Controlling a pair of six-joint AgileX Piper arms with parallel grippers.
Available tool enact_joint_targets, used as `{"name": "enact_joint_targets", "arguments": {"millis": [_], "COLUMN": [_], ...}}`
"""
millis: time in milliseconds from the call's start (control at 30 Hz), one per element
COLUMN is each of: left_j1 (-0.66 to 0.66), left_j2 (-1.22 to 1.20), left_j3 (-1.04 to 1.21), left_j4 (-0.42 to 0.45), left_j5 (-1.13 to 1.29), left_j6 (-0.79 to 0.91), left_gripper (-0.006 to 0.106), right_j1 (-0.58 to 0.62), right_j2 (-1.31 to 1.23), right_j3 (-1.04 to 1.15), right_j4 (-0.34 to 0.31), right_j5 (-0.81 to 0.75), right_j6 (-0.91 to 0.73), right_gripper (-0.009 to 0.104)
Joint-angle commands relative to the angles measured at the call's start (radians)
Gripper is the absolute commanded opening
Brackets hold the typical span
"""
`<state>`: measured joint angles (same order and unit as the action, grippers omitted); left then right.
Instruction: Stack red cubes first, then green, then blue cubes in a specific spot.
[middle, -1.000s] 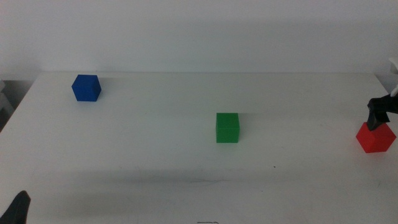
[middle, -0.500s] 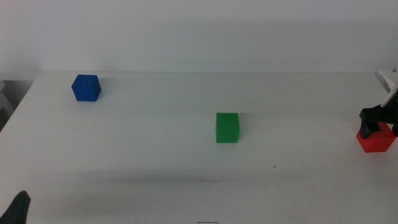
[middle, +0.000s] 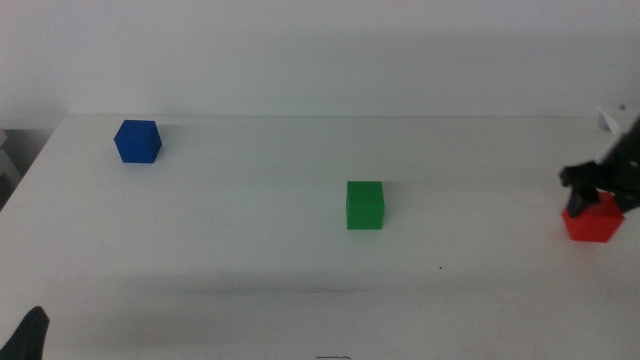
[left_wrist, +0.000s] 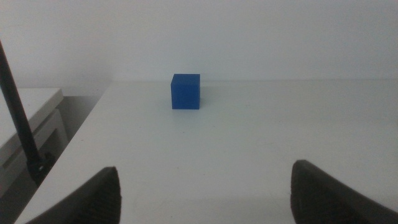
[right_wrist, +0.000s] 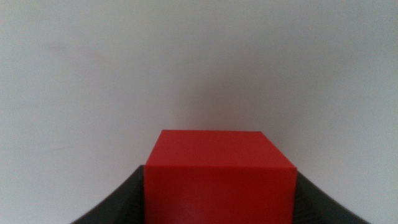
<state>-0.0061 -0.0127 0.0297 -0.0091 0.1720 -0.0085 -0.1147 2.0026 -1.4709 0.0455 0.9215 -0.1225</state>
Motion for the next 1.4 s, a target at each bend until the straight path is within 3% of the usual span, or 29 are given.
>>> {"name": "enact_joint_targets", "arguments": {"millis": [0, 233, 533, 867, 1000, 1233, 1267, 1300, 1367], "left_j1": [-0.003, -0.003, -0.003, -0.003, -0.003, -0.003, -0.003, -0.003, -0.003], "left_j2": [-0.017, -0.017, -0.017, -0.017, -0.017, -0.017, -0.017, -0.017, -0.017], "left_j3": [-0.004, -0.004, -0.004, -0.004, -0.004, -0.004, -0.004, -0.004, -0.004], "left_j4": [-0.004, -0.004, -0.004, -0.004, -0.004, -0.004, -0.004, -0.004, -0.004], "left_j5": [-0.077, -0.077, -0.077, -0.077, -0.077, -0.077, -0.077, -0.077, -0.077], "left_j6": [-0.012, -0.012, -0.012, -0.012, -0.012, -0.012, -0.012, -0.012, -0.012], "left_gripper": [0.094, 0.094, 0.094, 0.094, 0.094, 0.094, 0.094, 0.094, 0.094], "right_j1": [0.060, 0.382, 0.720, 0.849, 0.860, 0.858, 0.858, 0.858, 0.858], "right_j2": [-0.113, -0.171, -0.096, 0.156, 0.199, 0.210, 0.210, 0.210, 0.210], "right_j3": [-0.025, -0.026, -0.131, -0.461, -0.485, -0.485, -0.485, -0.485, -0.485], "right_j4": [-0.038, -0.140, -0.156, -0.147, -0.123, -0.142, -0.140, -0.138, -0.153], "right_j5": [0.038, 0.117, 0.112, 0.271, 0.271, 0.272, 0.275, 0.276, 0.276], "right_j6": [0.122, 0.503, 0.796, 0.863, 0.871, 0.890, 0.890, 0.890, 0.890], "right_gripper": [-0.001, -0.001, -0.001, -0.001, -0.001, -0.001, 0.014, 0.058, 0.073]}}
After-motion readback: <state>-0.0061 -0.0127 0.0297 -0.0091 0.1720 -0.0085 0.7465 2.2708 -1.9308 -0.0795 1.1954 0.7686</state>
